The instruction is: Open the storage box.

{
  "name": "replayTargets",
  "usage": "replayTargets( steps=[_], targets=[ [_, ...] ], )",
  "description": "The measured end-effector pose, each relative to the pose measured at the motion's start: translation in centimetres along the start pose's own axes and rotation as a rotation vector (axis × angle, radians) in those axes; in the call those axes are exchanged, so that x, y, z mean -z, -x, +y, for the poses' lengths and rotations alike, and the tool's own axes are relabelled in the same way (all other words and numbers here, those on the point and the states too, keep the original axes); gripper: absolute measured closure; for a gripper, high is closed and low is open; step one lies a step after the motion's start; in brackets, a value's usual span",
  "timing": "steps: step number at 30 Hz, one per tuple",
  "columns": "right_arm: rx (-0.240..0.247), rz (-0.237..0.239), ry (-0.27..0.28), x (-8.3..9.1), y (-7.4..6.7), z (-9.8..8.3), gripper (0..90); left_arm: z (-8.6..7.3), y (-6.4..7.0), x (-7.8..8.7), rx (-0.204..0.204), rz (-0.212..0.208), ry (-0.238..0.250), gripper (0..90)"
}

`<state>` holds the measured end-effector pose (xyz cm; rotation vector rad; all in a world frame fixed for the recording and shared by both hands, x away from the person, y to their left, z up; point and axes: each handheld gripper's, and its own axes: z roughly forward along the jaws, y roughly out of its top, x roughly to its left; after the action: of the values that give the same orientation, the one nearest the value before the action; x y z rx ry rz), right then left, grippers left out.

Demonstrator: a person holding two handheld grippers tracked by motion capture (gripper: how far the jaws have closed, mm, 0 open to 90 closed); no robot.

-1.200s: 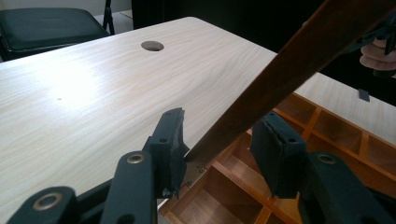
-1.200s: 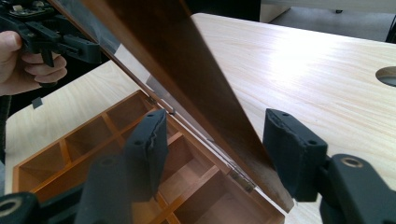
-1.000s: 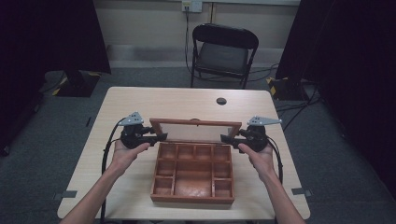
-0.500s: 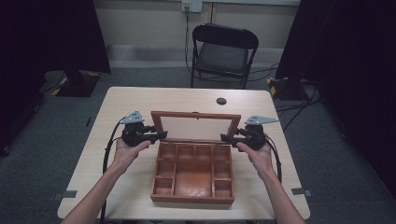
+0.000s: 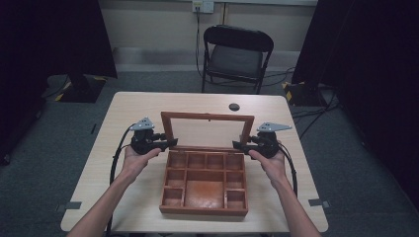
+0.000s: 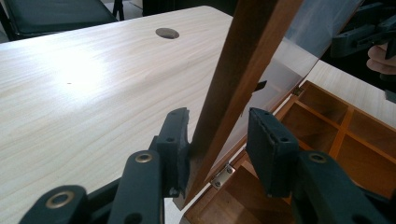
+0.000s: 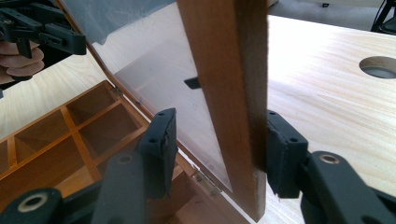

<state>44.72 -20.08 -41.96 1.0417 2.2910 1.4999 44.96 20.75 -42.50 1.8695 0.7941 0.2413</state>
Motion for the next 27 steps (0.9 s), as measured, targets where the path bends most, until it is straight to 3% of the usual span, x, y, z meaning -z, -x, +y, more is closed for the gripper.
replayTargets(
  steps=[21, 27],
  targets=[
    [-0.026, -0.013, -0.024, -1.2, 0.6, -0.4, 49.0, -0.9, -0.6, -1.1, 0.017, 0.027, -0.030, 60.7],
    [-0.049, -0.012, -0.002, -1.4, 1.1, -0.5, 51.4, -0.8, -0.7, -1.3, 0.023, 0.038, -0.027, 61.3]
  ],
)
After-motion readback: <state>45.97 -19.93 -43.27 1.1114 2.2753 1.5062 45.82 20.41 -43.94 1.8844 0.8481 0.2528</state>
